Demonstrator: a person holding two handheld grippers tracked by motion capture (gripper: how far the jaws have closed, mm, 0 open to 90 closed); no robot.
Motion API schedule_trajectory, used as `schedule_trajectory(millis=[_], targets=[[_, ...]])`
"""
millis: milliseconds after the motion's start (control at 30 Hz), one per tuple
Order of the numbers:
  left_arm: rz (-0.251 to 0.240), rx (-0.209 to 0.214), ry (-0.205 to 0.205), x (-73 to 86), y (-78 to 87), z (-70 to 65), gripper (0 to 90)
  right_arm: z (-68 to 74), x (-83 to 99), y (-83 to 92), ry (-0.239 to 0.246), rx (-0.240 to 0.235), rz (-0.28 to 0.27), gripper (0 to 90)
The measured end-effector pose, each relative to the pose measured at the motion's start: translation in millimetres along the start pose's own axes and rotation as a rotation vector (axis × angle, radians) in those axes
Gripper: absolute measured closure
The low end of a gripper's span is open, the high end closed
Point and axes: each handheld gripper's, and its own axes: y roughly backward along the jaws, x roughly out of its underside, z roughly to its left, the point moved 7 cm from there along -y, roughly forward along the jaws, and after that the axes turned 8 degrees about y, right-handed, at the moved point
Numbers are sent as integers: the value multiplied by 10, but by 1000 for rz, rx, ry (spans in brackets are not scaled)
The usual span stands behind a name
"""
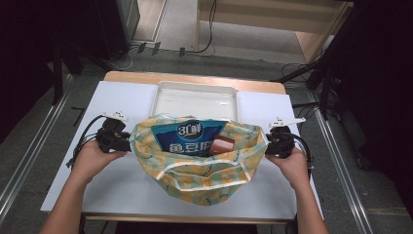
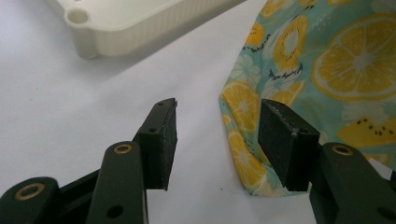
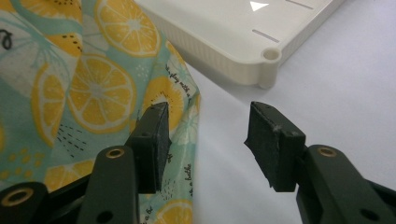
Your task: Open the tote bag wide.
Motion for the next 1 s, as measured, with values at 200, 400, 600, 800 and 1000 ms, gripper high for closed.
schedule_trajectory(millis=[200,400,600,800,1000], targets=[[-13,5,-10,1,56,2,486,-21,7,42,4,-5,-1,504],[-27,32,-9,-19,74,-20,493,-16,14,25,28,-10,1,511],[-30,60,-2,-70,87,-19,489,23,-36,-5,44,-24,12,504],[-32,81,-11,-150,227,-16,490,42,-186,145,42,-69,-18,505],[-24,93,-43,-243,319,-67,491,59,-356,320,79,-62,-16,506]])
